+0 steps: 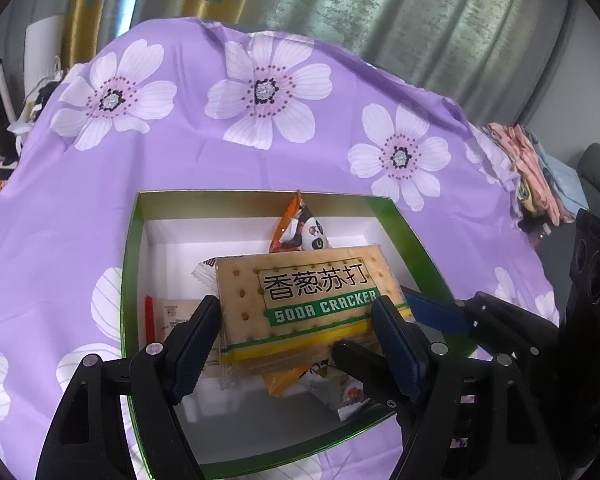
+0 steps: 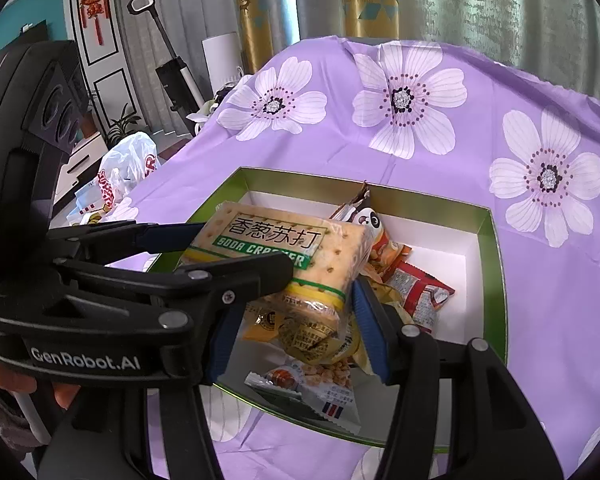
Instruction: Organize snacks
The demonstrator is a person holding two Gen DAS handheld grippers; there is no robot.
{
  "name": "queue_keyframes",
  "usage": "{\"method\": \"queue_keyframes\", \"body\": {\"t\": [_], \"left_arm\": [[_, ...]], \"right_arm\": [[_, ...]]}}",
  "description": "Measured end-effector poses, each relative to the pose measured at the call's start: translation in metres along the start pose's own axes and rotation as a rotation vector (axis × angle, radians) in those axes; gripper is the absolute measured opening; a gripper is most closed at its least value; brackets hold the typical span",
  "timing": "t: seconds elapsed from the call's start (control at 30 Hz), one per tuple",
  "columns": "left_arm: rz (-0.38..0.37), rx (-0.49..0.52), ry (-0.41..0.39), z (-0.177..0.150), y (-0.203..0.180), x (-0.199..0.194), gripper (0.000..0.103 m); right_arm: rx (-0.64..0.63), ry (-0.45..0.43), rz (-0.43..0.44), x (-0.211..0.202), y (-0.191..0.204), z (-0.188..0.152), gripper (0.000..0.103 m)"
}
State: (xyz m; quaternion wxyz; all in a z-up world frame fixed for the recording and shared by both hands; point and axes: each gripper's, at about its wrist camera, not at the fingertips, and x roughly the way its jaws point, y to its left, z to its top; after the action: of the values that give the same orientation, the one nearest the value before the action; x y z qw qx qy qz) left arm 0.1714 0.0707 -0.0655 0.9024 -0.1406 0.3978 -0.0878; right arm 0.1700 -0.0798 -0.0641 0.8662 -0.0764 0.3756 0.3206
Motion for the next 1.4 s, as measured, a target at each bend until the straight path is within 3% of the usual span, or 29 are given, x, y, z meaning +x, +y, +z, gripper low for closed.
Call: {"method": "queue_keyframes", "body": {"t": [0.37, 0.53, 0.6, 0.77, 1.1, 1.4], "left_arm": [[0.042, 0.02, 0.012, 0.001, -0.003, -0.003, 0.078], [0.062, 0.029, 0.008, 0.001, -0.008, -0.012, 0.084], [0.074, 0.034, 0.007, 0.001, -0.01, -0.017, 0.091], [0.098, 0.043, -0.001, 0.003, -0.016, -0.031, 0.092], [0.211, 0.063, -0.035, -0.001, -0.031, -0.071, 0.092], [0.312, 0.072, -0.071, -0.007, -0.041, -0.105, 0.092]], "right_arm": [[0.025, 0.018, -0.009, -0.001, -0.001, 0.001, 0.062], [0.033, 0.013, -0.035, -0.007, 0.0, 0.001, 0.078], [0.038, 0.002, -0.045, -0.013, -0.001, 0.0, 0.081], [0.043, -0.011, -0.072, -0.027, -0.002, 0.002, 0.086], [0.036, -0.04, -0.15, -0.065, 0.001, 0.0, 0.101], [0.052, -0.079, -0.206, -0.11, 0.003, 0.001, 0.102]]}}
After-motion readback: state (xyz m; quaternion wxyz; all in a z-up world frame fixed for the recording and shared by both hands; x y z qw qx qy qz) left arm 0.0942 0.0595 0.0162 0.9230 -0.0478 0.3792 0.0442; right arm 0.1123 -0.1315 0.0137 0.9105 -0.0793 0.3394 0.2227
